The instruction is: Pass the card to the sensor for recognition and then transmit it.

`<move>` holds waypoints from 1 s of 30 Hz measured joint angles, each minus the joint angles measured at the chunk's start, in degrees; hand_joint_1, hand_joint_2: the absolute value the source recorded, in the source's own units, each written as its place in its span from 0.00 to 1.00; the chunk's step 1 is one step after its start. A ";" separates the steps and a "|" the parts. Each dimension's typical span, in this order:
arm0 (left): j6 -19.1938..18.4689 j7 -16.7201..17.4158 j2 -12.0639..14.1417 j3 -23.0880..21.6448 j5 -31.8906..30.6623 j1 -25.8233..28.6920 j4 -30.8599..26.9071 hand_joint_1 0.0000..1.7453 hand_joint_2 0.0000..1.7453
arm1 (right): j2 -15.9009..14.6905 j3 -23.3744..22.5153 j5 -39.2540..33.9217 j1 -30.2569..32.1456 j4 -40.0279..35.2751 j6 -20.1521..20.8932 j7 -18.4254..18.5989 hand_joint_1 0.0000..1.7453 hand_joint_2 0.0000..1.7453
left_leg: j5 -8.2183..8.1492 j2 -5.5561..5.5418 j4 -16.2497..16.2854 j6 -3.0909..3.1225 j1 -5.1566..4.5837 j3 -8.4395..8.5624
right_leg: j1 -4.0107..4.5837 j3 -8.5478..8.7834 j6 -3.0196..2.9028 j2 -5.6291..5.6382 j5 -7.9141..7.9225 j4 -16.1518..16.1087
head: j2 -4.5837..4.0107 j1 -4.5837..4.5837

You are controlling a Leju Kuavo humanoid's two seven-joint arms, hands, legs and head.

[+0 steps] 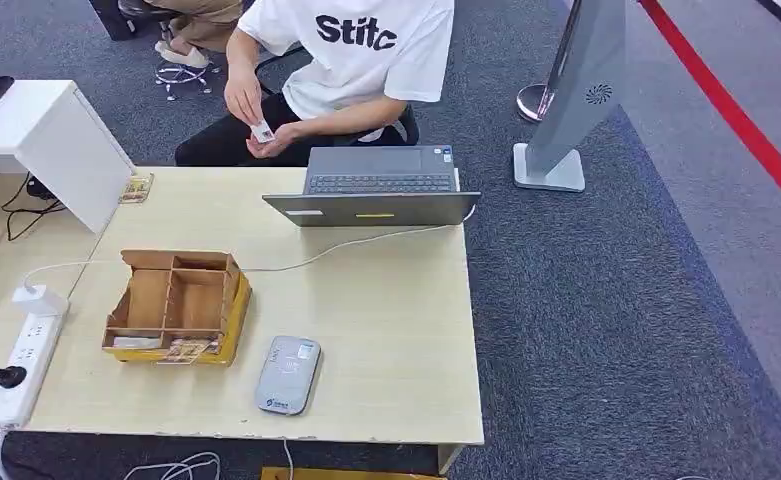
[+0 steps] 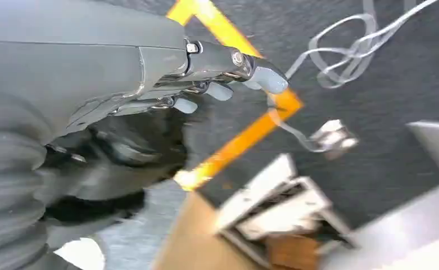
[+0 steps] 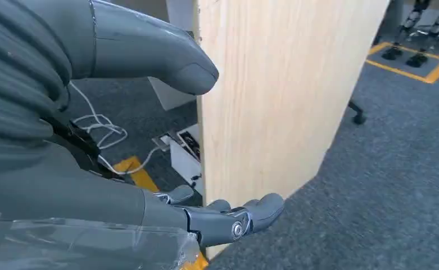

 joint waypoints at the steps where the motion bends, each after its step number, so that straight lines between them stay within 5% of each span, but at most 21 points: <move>1: 0.09 -0.27 0.00 -0.04 0.20 -0.43 -0.02 0.00 1.00 | 0.00 0.53 -0.24 0.48 -0.77 -0.35 -0.07 0.00 1.00 | 0.00 0.00 0.00 0.00 0.00 0.00 | 0.00 0.00 0.00 0.01 0.00 0.00 | 0.00 -0.02; 3: -0.06 -0.64 0.00 -0.09 0.42 -1.13 -0.02 0.00 1.00 | 0.00 1.29 -0.42 1.16 -1.79 -0.53 -0.11 0.00 1.00 | 0.00 0.00 0.00 0.00 0.00 0.00 | 0.00 0.01 0.00 0.01 0.00 0.00 | 0.00 0.00; 4: -0.82 -1.63 0.00 -0.09 1.13 -1.29 -0.02 0.00 1.00 | 0.00 1.67 -0.46 1.47 -2.28 -0.53 -0.22 0.00 0.00 | 0.00 0.02 0.00 0.00 0.00 0.03 | 0.00 0.00 0.00 0.03 0.00 0.00 | 0.00 -0.02; 7: -5.10 -9.39 0.00 0.93 3.95 -3.53 0.04 0.00 1.00 | 0.00 3.08 -0.81 2.64 -4.15 -0.74 -1.31 0.00 0.00 | 0.02 -0.12 0.00 -0.01 0.00 0.01 | 0.00 0.03 0.00 -0.11 0.00 0.00 | 0.00 -0.02; 10: -11.00 -13.36 0.02 4.59 5.25 -7.54 0.44 0.00 1.00 | 0.00 5.23 -0.99 3.93 -6.59 -2.37 -2.25 0.00 0.00 | 0.03 -0.11 0.00 -0.03 0.01 0.04 | 0.00 0.08 -0.01 -0.11 0.01 0.00 | -0.02 0.02; 16: -13.62 -14.19 0.07 9.40 7.35 -11.34 1.09 0.00 1.00 | 0.00 8.09 0.39 5.40 -9.40 -3.08 -2.99 0.00 0.00 | 0.04 -0.11 -0.01 -0.05 0.01 0.06 | 0.01 0.09 -0.01 -0.09 0.00 0.00 | 0.00 0.02; 30: -13.75 -14.21 0.07 11.15 7.48 -12.10 1.61 0.00 1.00 | 0.00 9.45 0.39 6.00 -10.67 -3.08 -3.02 0.00 0.00 | 0.00 -0.10 -0.01 -0.01 0.00 0.06 | 0.00 0.08 -0.01 -0.08 -0.02 -0.01 | -0.02 0.02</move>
